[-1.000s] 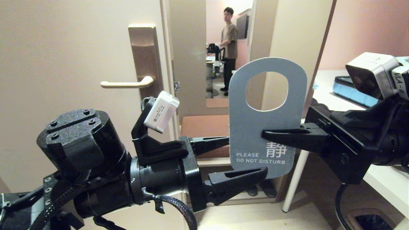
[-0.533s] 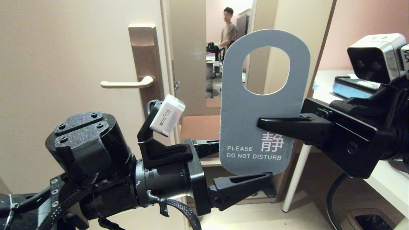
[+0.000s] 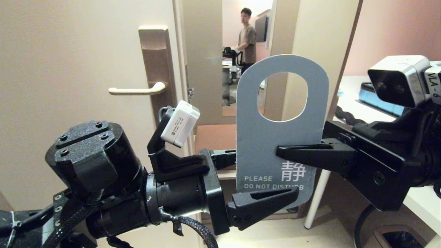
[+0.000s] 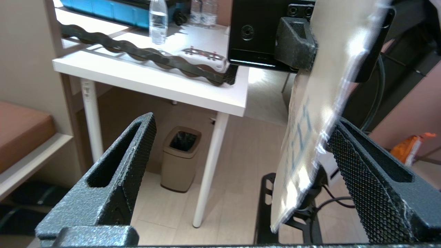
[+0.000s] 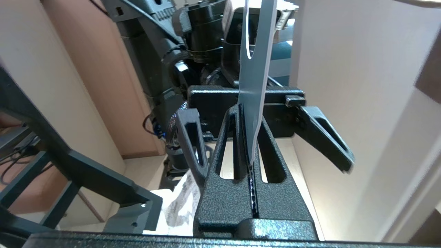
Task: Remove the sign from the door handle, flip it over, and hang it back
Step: Hand it to the other hand
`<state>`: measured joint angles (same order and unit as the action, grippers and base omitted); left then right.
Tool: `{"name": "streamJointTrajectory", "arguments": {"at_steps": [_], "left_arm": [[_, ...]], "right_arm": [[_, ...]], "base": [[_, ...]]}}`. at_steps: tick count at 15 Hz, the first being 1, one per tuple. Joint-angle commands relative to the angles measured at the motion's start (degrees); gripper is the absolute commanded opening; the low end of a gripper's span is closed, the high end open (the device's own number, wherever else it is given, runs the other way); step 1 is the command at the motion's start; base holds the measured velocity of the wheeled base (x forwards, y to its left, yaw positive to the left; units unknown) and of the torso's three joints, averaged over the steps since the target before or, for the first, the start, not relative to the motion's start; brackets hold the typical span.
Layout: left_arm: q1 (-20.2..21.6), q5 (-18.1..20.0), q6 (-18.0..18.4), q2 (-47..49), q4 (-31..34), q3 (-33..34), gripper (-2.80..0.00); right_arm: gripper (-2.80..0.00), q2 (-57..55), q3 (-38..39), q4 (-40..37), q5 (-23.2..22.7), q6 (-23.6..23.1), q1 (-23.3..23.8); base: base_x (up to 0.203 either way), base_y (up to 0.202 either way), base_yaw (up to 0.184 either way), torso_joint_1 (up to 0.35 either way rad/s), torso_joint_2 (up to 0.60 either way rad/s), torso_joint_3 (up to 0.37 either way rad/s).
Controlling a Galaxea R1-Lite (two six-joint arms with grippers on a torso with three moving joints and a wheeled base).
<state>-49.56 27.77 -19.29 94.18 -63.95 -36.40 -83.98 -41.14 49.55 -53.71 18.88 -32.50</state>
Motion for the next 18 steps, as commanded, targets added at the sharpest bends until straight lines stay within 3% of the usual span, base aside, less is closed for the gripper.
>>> {"name": "streamJointTrajectory", "arguments": {"at_steps": [1,7,16,17,18], "left_arm": [[-0.98,0.18,-0.14,0.21,-0.56,0.10,0.00],[-2.72,2.73,-0.05,0.39,-1.18,0.10,0.00],[-3.61,2.73,-0.05,2.06,-3.99,0.22,0.00],[-3.61,2.73,-0.05,2.06,-3.99,0.28,-2.80],[-3.55,2.73,-0.05,2.06,-3.99,0.28,-2.80]], "right_arm": [[-2.80,0.05,0.27,0.28,-0.34,0.10,-0.46],[-2.80,0.13,0.63,0.28,-0.34,0.10,-0.46],[-2.80,0.40,1.42,0.28,-0.34,0.01,-0.46],[-2.80,0.40,1.42,0.28,-0.34,0.01,-0.46],[-2.80,0.40,1.50,0.28,-0.43,-0.07,-0.46]], "base": [[0.000,0.000,0.000,0.000,0.00,0.000],[0.000,0.000,0.000,0.000,0.00,0.000],[0.000,0.000,0.000,0.000,0.00,0.000],[0.000,0.000,0.000,0.000,0.00,0.000],[0.000,0.000,0.000,0.000,0.00,0.000]]}}
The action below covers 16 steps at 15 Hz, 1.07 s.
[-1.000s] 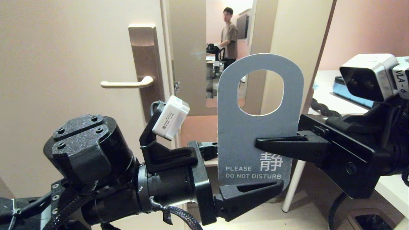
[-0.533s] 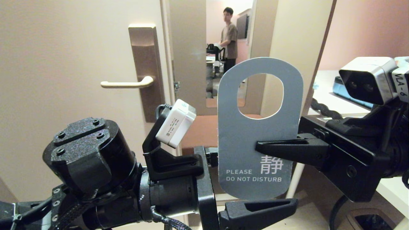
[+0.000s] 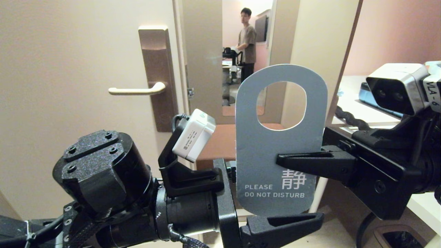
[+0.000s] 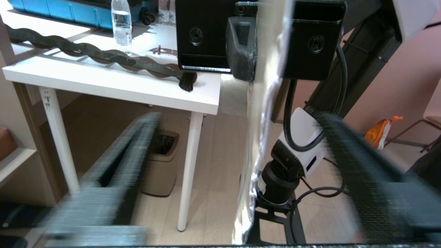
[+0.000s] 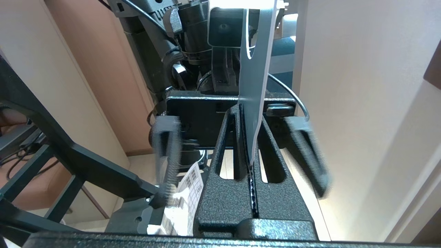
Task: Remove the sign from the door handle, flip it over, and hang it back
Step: Hand it to the other hand
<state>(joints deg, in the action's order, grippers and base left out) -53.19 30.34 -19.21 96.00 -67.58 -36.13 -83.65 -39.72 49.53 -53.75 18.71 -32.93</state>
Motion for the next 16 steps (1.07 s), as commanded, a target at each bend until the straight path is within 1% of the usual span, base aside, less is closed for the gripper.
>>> {"name": "streamJointTrajectory", "arguments": {"at_steps": [1,6,8,16], "left_arm": [[0.02,0.16,-0.13,0.17,-0.35,0.01,-2.80],[0.01,0.16,-0.38,0.15,-0.35,0.01,-2.80],[0.01,0.16,-1.00,0.06,-0.35,-0.08,-2.80],[0.01,0.16,-1.00,0.06,-0.35,0.01,-2.80]], "right_arm": [[-2.80,0.07,0.08,0.30,-0.39,0.10,-0.03],[-2.80,0.07,0.23,0.30,-0.39,0.01,-0.03],[-2.80,0.07,0.34,0.30,-0.39,0.01,-0.03],[-2.80,0.84,0.87,0.30,-0.39,0.10,-0.03]], "base": [[0.000,0.000,0.000,0.000,0.00,0.000],[0.000,0.000,0.000,0.000,0.00,0.000],[0.000,0.000,0.000,0.000,0.00,0.000],[0.000,0.000,0.000,0.000,0.00,0.000]]}}
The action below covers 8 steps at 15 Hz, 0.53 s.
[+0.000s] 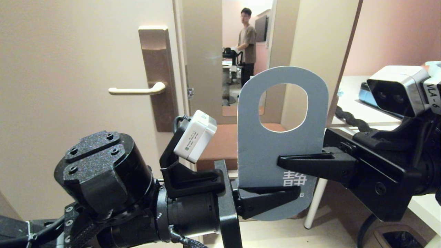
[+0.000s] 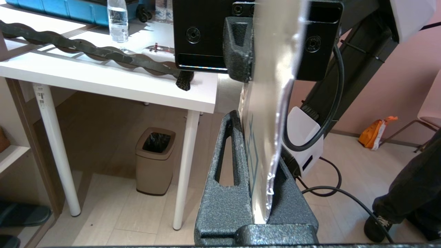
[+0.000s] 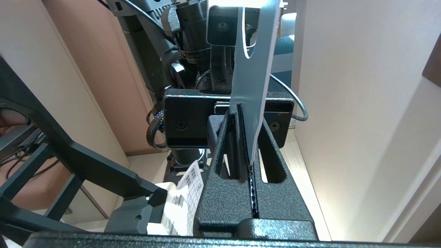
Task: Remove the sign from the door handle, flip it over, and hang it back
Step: Hand it to the other hand
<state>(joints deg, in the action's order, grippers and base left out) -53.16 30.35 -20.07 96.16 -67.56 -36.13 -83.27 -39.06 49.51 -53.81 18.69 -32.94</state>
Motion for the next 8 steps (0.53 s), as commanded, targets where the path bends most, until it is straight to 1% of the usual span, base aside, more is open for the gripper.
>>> {"name": "streamJointTrajectory", "arguments": {"at_steps": [1,3,4,8], "left_arm": [[-0.01,0.15,-0.15,-0.09,-0.38,0.01,-2.80],[-0.01,0.15,-0.15,-0.09,-0.38,0.01,-2.80],[-0.07,0.15,-0.10,-0.09,-0.38,0.01,-2.80],[-0.01,0.15,-0.06,-0.09,-0.38,0.08,-2.80]], "right_arm": [[-2.80,0.61,0.54,0.33,-0.28,0.12,0.06],[-2.80,1.01,0.74,0.33,-0.24,0.12,-0.02],[0.00,1.01,0.74,0.33,-0.24,0.12,0.07],[0.00,0.92,1.30,0.33,0.02,-0.14,0.07]], "base": [[0.000,0.000,0.000,0.000,0.00,0.000],[0.000,0.000,0.000,0.000,0.00,0.000],[0.000,0.000,0.000,0.000,0.00,0.000],[0.000,0.000,0.000,0.000,0.00,0.000]]}}
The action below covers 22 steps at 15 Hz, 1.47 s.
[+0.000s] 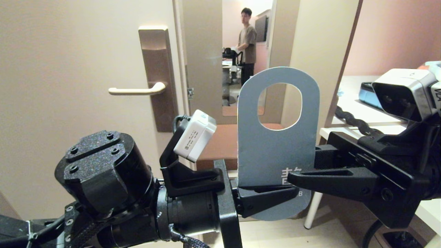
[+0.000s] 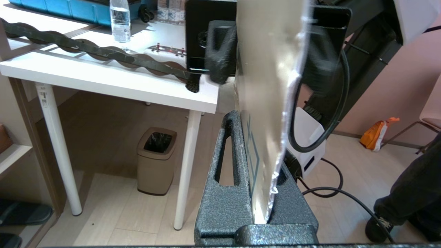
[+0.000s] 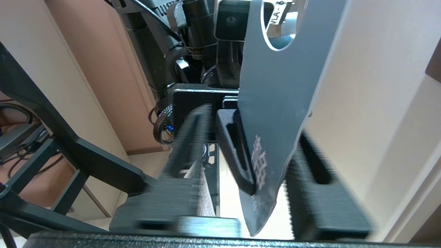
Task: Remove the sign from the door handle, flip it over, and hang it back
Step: Hand it to the other hand, then hang the sign back with the other side facing out
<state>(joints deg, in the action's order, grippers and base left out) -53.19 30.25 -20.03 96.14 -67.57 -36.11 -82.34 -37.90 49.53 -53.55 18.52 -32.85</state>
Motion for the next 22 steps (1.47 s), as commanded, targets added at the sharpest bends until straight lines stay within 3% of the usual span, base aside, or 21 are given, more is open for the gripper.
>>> {"name": "streamJointTrajectory", "arguments": {"at_steps": [1,6,13,14,18,20,22], "left_arm": [[0.01,0.25,-0.16,-0.14,-0.37,0.08,-2.80],[0.82,-0.01,-0.25,-0.32,-0.37,0.38,-2.80],[6.87,-0.01,-0.19,-2.21,-0.37,3.43,-2.80],[7.53,-0.01,-0.19,-2.67,-0.37,3.68,-2.80],[7.96,-0.01,-0.10,-3.54,-0.37,4.47,-2.80],[8.01,-0.07,-0.10,-3.93,-0.37,4.56,-2.80],[8.58,-0.19,-0.19,-4.36,-0.37,4.56,-2.80]], "right_arm": [[0.00,0.07,0.20,0.30,-0.15,0.03,-0.02],[0.00,0.86,1.30,0.38,2.39,-0.05,0.16],[0.00,6.74,5.53,0.37,4.54,0.03,2.28],[-2.80,7.86,6.20,0.32,4.52,0.04,2.49],[-2.80,10.63,8.38,0.30,5.79,-0.04,2.62],[-2.80,11.08,9.15,0.38,10.17,-0.72,2.71],[-2.80,11.49,10.57,0.37,18.13,-3.39,3.30]], "base": [[0.000,0.000,0.000,0.000,0.00,0.000],[0.000,0.000,0.000,0.000,0.00,0.000],[0.000,0.000,0.000,0.000,0.00,0.000],[0.000,0.000,0.000,0.000,0.00,0.000],[0.000,0.000,0.000,0.000,0.00,0.000],[0.000,0.000,0.000,0.000,0.00,0.000],[0.000,0.000,0.000,0.000,0.00,0.000]]}}
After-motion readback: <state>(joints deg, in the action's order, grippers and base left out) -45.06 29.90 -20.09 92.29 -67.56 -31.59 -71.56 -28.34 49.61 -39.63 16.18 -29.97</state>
